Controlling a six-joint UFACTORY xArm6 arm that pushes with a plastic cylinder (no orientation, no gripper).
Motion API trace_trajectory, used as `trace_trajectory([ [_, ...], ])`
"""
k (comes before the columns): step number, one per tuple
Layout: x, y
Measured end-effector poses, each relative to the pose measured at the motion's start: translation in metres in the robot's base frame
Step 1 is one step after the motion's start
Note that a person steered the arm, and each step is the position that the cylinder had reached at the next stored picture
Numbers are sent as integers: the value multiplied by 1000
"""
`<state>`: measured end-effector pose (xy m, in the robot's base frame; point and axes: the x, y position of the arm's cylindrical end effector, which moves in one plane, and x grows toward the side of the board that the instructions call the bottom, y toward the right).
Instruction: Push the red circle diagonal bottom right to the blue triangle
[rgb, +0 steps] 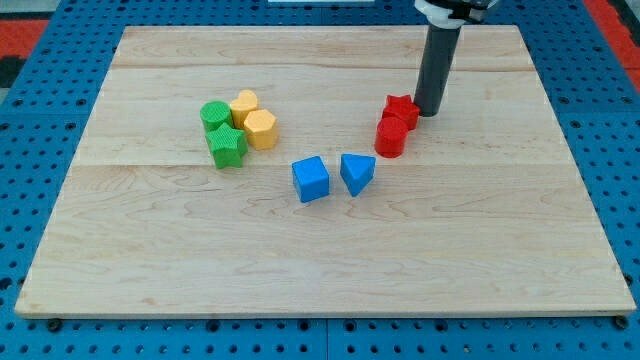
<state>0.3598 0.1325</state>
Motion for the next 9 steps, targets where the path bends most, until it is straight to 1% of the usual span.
trace_trajectory([
  [3, -55, 31],
  [5, -67, 37],
  [6, -69, 26],
  [7, -28, 11],
  [8, 3, -10],
  [9, -32, -14],
])
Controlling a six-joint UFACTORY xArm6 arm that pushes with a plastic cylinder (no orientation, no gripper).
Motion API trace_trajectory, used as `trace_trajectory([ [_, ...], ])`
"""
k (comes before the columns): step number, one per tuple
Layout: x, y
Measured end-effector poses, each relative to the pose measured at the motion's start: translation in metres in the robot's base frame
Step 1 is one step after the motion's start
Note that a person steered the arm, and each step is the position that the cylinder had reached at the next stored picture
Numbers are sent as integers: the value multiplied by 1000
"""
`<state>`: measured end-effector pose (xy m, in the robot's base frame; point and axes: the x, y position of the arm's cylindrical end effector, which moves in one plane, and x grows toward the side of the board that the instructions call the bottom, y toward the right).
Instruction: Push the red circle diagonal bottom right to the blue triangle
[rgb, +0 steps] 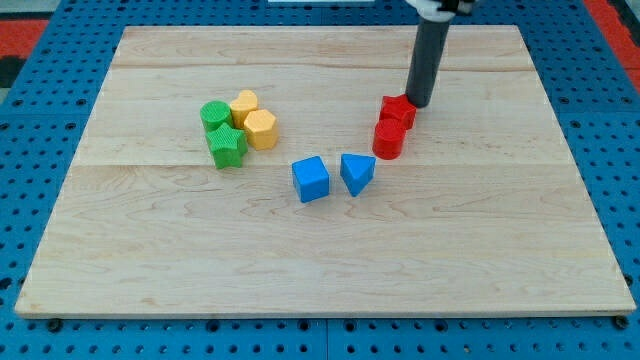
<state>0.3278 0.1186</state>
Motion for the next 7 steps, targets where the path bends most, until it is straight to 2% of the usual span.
trace_trajectory([
  [1, -10, -19],
  [3, 68, -58],
  [5, 128, -59],
  [7, 136, -35],
])
